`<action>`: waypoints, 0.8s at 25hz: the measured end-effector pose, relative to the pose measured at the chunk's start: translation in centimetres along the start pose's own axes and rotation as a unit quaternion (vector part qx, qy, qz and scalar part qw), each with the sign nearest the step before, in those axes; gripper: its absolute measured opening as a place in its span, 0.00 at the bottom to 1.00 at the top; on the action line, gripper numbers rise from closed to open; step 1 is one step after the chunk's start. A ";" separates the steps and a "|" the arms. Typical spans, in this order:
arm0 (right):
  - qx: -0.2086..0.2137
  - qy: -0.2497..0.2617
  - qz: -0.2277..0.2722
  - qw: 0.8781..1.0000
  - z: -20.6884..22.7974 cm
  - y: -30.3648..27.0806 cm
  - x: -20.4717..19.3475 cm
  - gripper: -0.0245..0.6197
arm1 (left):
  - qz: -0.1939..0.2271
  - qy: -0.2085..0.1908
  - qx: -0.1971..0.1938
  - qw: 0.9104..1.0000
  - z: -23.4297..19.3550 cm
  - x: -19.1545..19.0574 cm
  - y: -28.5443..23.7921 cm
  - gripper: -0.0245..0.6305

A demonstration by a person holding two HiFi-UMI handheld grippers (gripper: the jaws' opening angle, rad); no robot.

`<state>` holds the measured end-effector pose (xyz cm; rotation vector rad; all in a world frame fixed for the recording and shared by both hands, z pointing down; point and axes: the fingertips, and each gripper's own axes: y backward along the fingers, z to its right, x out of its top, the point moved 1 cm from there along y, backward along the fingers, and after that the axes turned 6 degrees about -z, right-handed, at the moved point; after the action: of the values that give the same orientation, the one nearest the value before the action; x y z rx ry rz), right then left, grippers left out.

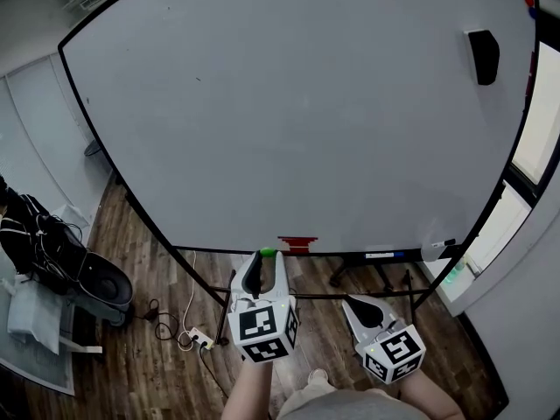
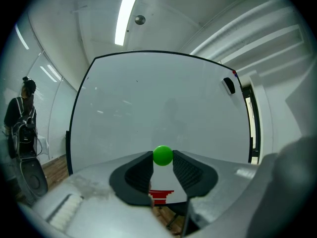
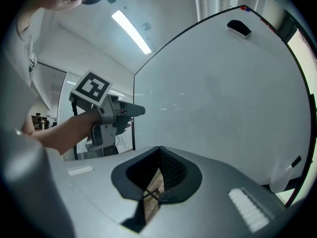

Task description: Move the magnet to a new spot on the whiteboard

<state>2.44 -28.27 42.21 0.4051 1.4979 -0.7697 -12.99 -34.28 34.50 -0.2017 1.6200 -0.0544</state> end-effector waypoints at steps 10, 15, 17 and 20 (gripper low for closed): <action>0.019 0.004 0.001 1.000 -0.8 -1.4 0.6 0.04 | -0.013 0.004 0.014 1.000 -1.8 -1.3 0.5 0.24; 0.025 0.003 0.000 1.000 -0.9 -2.9 0.9 0.04 | -0.009 0.004 0.011 1.000 -3.2 -0.7 -0.3 0.24; 0.027 0.004 0.000 1.000 -1.0 -3.8 1.0 0.04 | -0.004 0.004 0.011 1.000 -4.1 -0.2 -0.7 0.24; 0.030 0.007 0.002 1.000 -1.3 -5.5 1.4 0.04 | 0.005 0.000 0.012 1.000 -5.8 0.8 -1.7 0.24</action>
<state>-2.33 -31.61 41.93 0.4588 1.4899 -0.8122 -18.64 -36.55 34.33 -0.1742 1.6203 -0.0657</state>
